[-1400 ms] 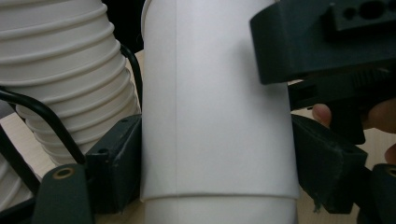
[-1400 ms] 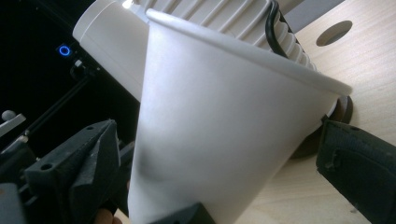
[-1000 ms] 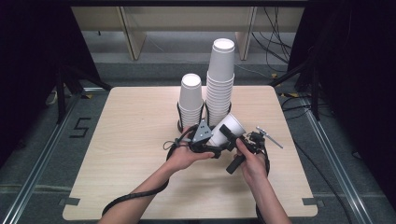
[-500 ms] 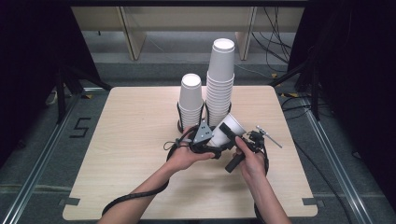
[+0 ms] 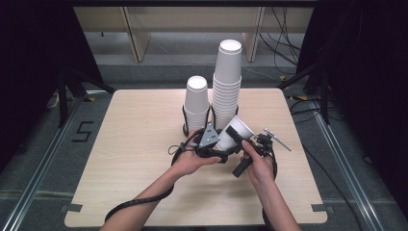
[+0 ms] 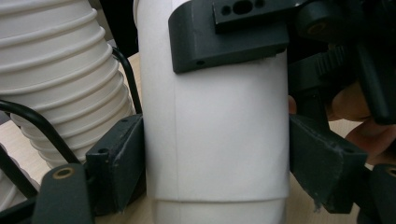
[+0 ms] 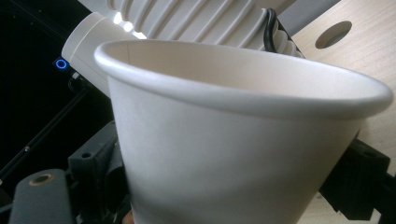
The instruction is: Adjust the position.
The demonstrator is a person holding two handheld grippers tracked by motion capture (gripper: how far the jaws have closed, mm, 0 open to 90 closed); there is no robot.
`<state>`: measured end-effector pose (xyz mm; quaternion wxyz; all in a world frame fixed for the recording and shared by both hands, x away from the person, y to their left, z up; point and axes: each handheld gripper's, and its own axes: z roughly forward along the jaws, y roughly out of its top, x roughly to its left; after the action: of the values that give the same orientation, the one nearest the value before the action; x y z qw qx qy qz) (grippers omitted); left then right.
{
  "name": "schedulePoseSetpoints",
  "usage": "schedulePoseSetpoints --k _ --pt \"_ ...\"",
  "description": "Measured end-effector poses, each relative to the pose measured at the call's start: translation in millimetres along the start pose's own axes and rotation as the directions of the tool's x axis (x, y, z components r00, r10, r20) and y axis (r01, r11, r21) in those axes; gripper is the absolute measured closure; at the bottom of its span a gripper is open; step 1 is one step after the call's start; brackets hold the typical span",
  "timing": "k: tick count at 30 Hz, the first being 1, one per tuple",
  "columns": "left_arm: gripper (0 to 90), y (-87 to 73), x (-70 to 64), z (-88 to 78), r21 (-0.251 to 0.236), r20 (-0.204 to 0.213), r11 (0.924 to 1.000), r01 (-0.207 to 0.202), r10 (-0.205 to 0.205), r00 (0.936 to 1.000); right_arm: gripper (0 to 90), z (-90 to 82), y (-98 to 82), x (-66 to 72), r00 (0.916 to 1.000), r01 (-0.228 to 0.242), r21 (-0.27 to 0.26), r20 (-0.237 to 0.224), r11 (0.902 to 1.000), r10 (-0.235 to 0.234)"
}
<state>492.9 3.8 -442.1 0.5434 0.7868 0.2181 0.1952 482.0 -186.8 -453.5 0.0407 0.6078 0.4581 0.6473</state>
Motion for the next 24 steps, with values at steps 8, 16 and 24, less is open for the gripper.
schedulePoseSetpoints --k 8,16,24 --pt "21.4 0.9 0.3 -1.7 0.014 0.002 0.9999 0.0 0.0 1.0 16.8 -1.2 -1.3 4.0 1.0 0.007 0.016 -0.001 0.9999 -0.007" --pt "13.9 -0.6 3.1 -6.7 0.073 0.007 0.9973 -0.014 0.014 0.9999 17.1 -3.9 2.1 12.1 0.9867 0.162 -0.008 0.013 0.9867 -0.162" --pt "9.7 -13.3 10.6 -26.4 0.095 0.018 0.9953 0.023 -0.024 0.9995 17.1 -9.7 9.3 12.9 0.9404 0.338 -0.03 0.046 0.9405 -0.337"
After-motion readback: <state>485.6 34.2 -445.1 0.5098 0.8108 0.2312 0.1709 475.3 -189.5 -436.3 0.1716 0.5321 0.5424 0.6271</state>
